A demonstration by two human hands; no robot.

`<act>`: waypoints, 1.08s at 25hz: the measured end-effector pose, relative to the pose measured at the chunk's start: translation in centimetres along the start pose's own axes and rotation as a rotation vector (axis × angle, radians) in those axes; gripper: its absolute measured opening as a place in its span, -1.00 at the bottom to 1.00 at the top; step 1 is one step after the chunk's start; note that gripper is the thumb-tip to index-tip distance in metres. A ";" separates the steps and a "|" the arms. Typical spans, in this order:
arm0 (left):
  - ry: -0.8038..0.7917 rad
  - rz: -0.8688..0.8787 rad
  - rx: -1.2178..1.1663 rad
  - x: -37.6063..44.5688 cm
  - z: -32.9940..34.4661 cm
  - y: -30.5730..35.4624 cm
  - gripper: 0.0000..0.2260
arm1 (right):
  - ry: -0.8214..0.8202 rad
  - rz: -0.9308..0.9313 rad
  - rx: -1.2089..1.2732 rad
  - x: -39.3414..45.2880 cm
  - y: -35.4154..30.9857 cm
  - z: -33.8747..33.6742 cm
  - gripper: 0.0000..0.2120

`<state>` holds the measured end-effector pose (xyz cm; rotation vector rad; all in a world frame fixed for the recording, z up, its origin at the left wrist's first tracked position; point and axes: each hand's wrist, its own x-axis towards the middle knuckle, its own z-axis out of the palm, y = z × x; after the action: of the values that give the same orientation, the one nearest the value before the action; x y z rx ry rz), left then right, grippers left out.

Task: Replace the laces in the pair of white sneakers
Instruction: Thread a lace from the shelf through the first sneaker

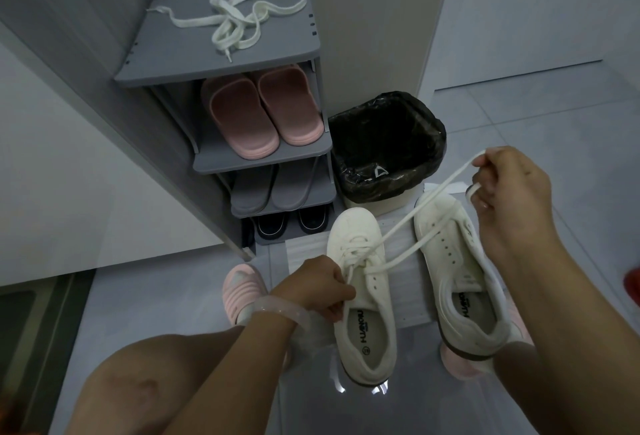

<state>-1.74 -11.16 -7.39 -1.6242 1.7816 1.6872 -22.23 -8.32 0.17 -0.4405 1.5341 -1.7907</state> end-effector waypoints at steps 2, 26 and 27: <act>-0.006 0.000 0.002 0.0 0.1 0.1 -0.79 | -0.008 -0.003 0.044 0.0 -0.1 -0.1 -0.71; 0.263 0.279 0.094 -2.0 -0.1 5.8 -0.71 | -0.222 0.006 -0.213 -0.1 -0.8 -0.4 -0.72; 0.359 0.289 -0.007 -3.4 -2.3 5.9 -0.73 | -0.183 0.016 -0.238 0.0 -0.7 -0.6 -0.73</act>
<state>-3.93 -12.62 -0.71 -1.8411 2.2778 1.5848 -22.84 -7.94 0.67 -0.6858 1.6205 -1.5160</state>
